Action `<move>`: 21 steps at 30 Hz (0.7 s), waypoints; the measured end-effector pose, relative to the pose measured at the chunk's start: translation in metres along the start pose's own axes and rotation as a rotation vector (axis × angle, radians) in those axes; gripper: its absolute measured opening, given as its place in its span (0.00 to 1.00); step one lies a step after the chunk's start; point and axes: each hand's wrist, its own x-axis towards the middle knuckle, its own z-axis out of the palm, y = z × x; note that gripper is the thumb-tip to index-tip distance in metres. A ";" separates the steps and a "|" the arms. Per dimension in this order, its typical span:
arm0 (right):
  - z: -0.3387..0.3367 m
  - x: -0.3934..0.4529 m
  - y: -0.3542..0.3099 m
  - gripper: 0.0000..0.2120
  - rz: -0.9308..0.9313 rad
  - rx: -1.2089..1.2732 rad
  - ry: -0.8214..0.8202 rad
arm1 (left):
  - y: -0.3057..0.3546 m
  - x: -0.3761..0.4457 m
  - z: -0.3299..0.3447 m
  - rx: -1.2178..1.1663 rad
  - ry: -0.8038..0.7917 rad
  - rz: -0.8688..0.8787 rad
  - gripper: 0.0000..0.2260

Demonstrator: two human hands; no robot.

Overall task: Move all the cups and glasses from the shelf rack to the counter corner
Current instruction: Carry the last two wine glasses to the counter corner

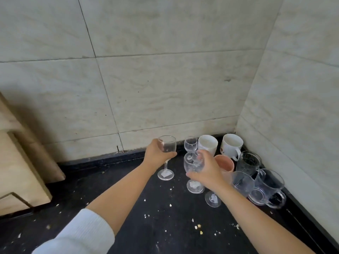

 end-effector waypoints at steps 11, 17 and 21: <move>0.057 0.071 0.036 0.32 -0.037 -0.683 -0.071 | -0.057 0.100 0.049 0.300 -0.128 0.033 0.21; 0.067 0.089 0.046 0.32 0.019 -0.761 -0.117 | -0.069 0.116 0.058 0.351 -0.194 0.030 0.26; 0.072 0.093 0.048 0.35 0.040 -0.803 -0.152 | -0.078 0.120 0.055 0.357 -0.234 -0.017 0.27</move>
